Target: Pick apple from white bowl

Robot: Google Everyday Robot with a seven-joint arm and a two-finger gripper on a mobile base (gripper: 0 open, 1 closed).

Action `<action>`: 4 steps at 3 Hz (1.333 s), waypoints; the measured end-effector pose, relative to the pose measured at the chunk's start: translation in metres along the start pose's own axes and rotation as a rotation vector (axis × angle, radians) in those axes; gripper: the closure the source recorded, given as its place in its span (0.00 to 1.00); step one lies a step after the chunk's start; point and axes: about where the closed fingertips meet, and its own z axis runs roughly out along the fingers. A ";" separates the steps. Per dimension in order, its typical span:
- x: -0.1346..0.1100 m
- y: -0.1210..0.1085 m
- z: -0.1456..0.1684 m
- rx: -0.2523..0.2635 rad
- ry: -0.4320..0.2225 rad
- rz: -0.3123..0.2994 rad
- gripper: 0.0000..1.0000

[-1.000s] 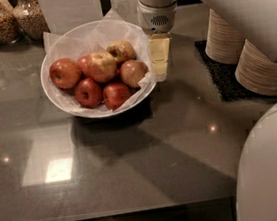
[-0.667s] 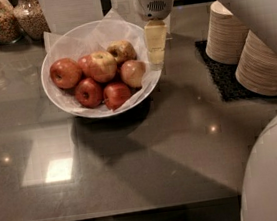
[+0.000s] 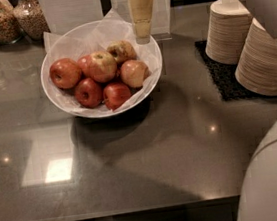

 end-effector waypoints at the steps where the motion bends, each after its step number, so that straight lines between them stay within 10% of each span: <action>1: 0.005 -0.006 0.030 -0.013 -0.116 -0.028 0.00; 3: -0.006 -0.011 0.085 -0.101 -0.484 -0.174 0.00; 4: -0.007 -0.012 0.085 -0.100 -0.489 -0.175 0.00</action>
Offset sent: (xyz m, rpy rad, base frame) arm 0.0243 0.0192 -0.0764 0.6581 0.2469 0.6626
